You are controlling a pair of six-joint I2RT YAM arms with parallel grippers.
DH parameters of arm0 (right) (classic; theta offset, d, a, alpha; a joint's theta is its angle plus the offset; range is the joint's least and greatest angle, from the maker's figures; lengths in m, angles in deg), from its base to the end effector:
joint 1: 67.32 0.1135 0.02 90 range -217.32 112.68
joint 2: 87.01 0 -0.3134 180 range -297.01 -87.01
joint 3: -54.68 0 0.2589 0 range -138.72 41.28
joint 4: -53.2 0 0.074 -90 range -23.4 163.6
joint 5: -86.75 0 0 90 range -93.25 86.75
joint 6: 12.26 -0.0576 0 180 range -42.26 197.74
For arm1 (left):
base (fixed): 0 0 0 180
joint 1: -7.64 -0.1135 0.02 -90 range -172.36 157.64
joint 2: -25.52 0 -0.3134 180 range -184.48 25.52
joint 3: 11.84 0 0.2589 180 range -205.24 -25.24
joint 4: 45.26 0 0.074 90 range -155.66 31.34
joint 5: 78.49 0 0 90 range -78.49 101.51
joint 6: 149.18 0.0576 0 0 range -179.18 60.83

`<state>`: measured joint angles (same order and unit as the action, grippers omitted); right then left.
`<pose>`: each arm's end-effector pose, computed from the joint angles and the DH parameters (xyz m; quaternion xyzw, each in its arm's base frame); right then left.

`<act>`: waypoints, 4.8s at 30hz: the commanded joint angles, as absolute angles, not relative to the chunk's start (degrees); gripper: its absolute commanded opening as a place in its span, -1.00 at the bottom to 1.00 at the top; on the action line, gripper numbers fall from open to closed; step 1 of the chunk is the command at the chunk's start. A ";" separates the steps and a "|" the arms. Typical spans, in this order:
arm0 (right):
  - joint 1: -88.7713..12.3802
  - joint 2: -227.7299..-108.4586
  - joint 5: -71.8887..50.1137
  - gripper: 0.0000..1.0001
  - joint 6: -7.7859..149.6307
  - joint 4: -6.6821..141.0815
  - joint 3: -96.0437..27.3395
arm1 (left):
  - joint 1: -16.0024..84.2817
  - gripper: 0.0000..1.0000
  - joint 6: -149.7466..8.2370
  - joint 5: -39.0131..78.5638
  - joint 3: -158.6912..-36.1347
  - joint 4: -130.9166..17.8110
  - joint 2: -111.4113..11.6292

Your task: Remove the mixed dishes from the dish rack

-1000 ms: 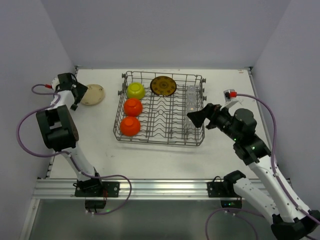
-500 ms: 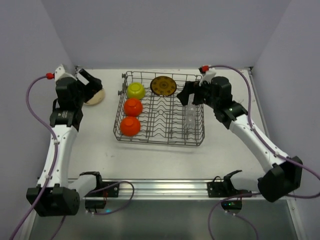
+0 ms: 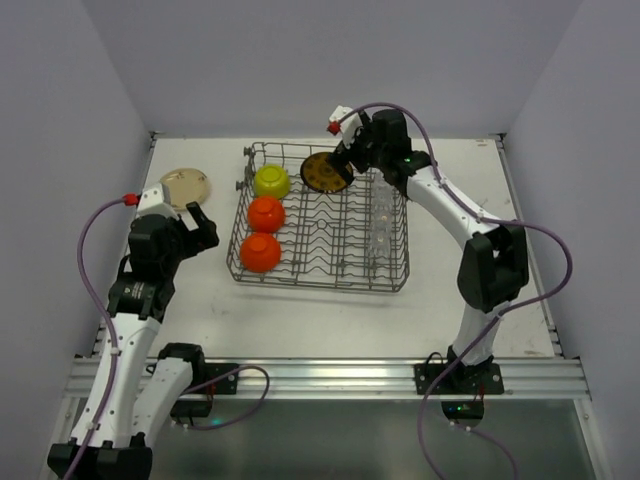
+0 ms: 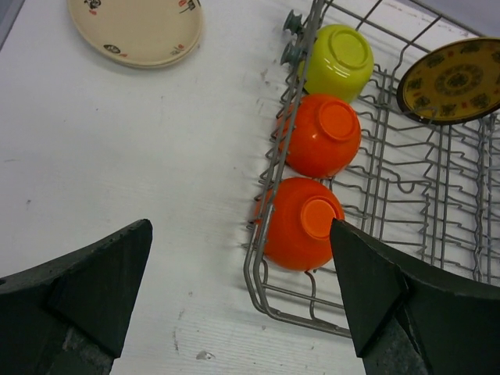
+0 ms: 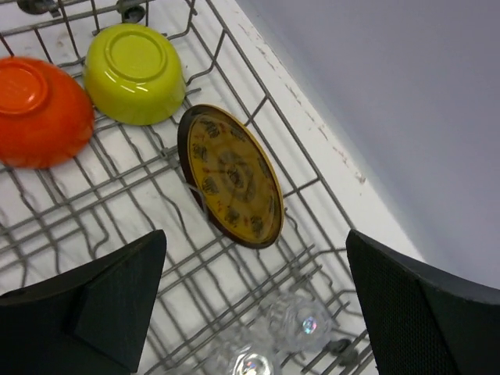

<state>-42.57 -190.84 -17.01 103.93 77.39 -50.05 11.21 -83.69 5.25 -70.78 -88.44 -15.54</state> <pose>0.4239 0.2105 0.3705 -0.4161 0.7203 0.0932 0.5471 0.1489 -0.0030 0.3428 -0.1820 0.8242 -0.0849 0.5295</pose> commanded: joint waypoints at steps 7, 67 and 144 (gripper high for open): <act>-42.19 -204.25 -15.39 0.76 124.14 75.58 -63.57 | 13.35 1.00 -80.36 5.54 -69.19 -85.02 -19.57; -42.36 -209.27 -22.14 -1.00 142.86 57.48 -55.76 | 15.37 1.00 -79.39 7.03 -70.07 -85.73 -23.53; -42.19 -139.84 -27.68 -1.00 34.15 52.98 -3.10 | 42.27 -1.00 -88.79 19.17 -79.12 -57.78 -31.44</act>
<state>-42.57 -141.58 -28.00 35.70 56.12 -3.14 41.59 -89.96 23.50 -76.88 -57.97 -30.62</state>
